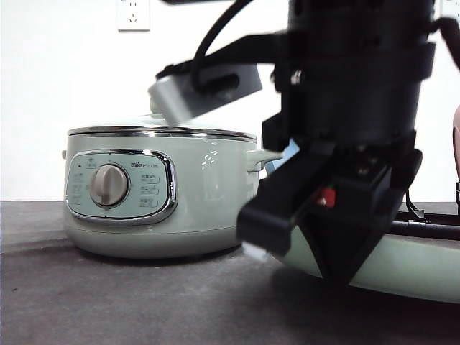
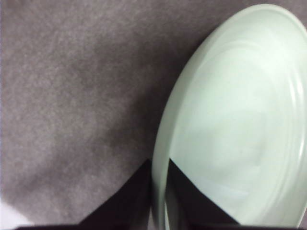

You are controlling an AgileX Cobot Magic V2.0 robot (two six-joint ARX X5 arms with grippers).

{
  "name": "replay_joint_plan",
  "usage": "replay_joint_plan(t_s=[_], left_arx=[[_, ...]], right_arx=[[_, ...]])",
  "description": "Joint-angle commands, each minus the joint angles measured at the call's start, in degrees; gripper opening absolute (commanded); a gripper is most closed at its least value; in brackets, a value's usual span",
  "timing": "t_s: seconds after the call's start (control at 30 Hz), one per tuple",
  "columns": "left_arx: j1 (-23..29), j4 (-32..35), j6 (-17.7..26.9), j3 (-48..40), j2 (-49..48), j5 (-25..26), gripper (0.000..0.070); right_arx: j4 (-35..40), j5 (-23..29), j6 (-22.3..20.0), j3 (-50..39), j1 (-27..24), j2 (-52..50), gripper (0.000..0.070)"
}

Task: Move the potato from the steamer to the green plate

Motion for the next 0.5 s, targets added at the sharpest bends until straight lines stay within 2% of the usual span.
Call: replay_joint_plan(t_s=[0.0, 0.13, 0.2, 0.47], left_arx=[[-0.26, 0.54, 0.35, 1.05, 0.31, 0.15, 0.07], [-0.26, 0.55, 0.37, 1.05, 0.31, 0.15, 0.07], [-0.26, 0.52, 0.37, 1.05, 0.31, 0.15, 0.07], [-0.26, 0.42, 0.59, 1.05, 0.31, 0.15, 0.07]], right_arx=[[0.79, -1.22, 2.18, 0.58, 0.92, 1.17, 0.0078], [0.51, -1.24, 2.0, 0.76, 0.71, 0.35, 0.0454], [-0.1, -1.77, 1.87, 0.76, 0.3, -0.82, 0.0558], [-1.16, -12.23, 1.57, 0.76, -2.79, -12.24, 0.0564]])
